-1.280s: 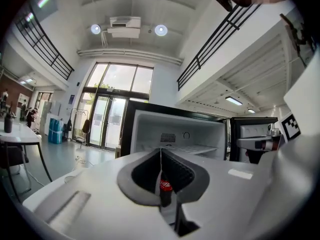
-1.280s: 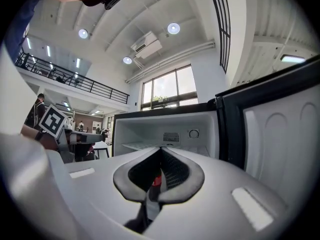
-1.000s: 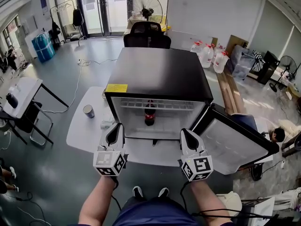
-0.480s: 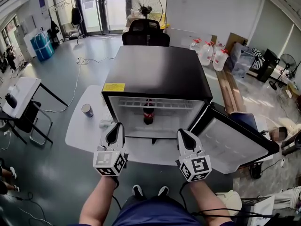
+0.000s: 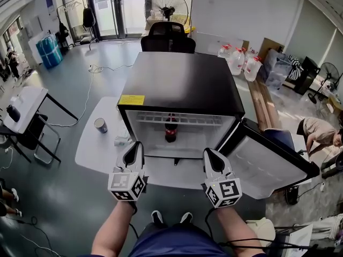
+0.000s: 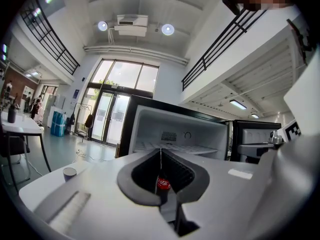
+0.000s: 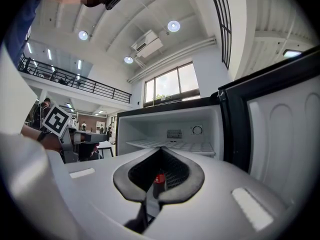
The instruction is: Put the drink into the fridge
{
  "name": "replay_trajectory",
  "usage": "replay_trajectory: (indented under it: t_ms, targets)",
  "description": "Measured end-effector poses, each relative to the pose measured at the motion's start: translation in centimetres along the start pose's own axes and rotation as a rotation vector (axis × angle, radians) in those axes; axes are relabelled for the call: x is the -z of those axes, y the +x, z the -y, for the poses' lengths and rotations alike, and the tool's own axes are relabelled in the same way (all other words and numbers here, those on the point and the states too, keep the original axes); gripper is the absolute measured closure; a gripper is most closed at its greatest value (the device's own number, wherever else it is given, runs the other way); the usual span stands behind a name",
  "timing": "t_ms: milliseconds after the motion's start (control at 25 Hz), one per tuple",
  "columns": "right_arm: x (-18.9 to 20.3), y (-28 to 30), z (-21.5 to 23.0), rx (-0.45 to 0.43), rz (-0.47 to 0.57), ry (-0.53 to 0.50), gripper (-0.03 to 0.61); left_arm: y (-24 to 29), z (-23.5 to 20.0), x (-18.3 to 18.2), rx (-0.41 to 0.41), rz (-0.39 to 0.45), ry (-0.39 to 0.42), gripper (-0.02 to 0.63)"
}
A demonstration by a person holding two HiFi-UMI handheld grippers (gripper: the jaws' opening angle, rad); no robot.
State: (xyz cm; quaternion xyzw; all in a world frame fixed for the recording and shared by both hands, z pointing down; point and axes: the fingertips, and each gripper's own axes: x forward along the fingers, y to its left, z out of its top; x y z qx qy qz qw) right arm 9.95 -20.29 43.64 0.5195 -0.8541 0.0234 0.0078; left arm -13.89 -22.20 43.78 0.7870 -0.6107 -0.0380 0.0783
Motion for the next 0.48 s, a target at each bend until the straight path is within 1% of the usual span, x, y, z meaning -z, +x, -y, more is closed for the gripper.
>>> replay_trajectory:
  t_ms: [480]
  targets:
    - [0.60,0.67,-0.85,0.007,-0.013,0.004,0.572,0.51,-0.39,0.48,0.019,-0.007,0.000,0.604]
